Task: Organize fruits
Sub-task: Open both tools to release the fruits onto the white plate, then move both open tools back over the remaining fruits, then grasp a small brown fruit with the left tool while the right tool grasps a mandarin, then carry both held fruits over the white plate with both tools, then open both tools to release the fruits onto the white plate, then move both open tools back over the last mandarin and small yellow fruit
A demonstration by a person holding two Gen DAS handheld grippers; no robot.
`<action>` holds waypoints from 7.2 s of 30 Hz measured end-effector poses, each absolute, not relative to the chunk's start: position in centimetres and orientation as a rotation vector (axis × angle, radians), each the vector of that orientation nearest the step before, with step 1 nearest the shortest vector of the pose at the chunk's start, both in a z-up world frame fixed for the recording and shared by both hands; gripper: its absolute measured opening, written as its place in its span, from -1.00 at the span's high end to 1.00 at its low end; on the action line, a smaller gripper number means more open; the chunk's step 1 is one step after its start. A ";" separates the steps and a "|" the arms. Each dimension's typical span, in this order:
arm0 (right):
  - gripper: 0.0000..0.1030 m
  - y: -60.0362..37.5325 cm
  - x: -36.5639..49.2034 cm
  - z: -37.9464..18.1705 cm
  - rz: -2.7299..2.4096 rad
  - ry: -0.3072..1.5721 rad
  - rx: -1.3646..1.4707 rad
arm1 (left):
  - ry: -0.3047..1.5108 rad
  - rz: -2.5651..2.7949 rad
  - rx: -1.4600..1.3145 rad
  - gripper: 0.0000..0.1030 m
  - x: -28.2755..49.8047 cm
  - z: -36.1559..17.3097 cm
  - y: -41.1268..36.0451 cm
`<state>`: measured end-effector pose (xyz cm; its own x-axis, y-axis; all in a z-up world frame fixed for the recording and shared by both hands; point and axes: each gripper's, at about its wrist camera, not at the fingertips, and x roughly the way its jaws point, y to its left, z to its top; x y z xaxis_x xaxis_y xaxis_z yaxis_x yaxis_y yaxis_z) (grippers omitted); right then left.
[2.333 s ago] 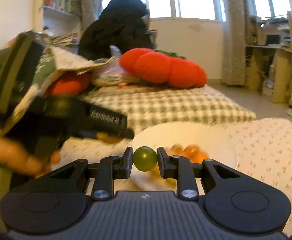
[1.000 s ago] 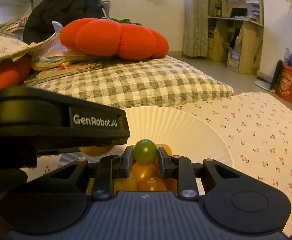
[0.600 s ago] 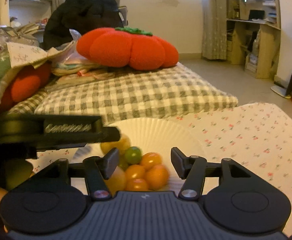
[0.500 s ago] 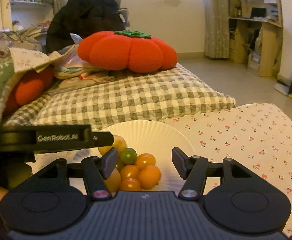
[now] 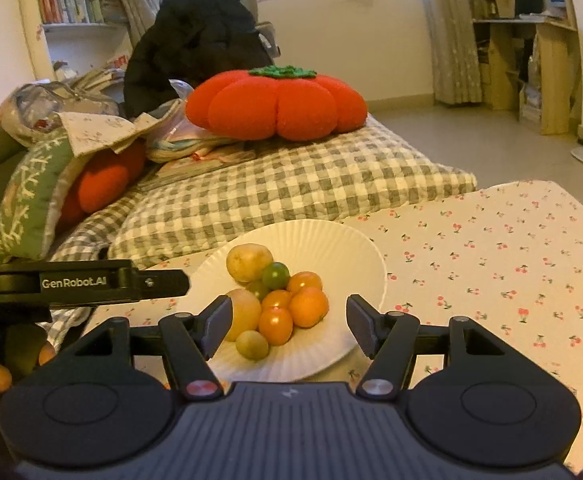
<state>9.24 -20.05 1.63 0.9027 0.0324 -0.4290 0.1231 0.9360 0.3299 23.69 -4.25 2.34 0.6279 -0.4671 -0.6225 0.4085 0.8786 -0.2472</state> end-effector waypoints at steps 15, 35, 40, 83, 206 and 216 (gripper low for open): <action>-0.29 -21.2 0.3 1.4 0.009 0.404 0.352 | 0.729 -0.381 -0.107 -0.45 14.5 5.8 -0.8; -0.40 -16.9 -7.0 -2.3 0.084 0.438 0.213 | 0.816 -0.339 -0.077 -0.49 5.8 3.4 -2.7; -0.40 -15.7 -7.0 -3.6 0.096 0.470 0.191 | 0.815 -0.325 -0.092 -0.49 5.6 3.4 -2.1; 0.25 -14.6 -3.8 -9.7 0.066 0.506 0.174 | 0.918 -0.191 0.050 0.31 16.7 -4.7 -0.4; -0.01 -19.1 3.1 -1.6 0.142 0.390 0.262 | 0.759 -0.296 -0.065 0.10 15.0 3.9 -1.3; -0.14 -17.6 0.2 -1.8 0.117 0.392 0.269 | 0.754 -0.291 -0.030 -0.03 11.7 3.8 -2.2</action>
<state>0.16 -17.60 -1.80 0.9179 0.1637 -0.3616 -0.0601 0.9578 0.2811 11.74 -2.16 3.84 0.6909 -0.2716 -0.6700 0.2499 0.9593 -0.1312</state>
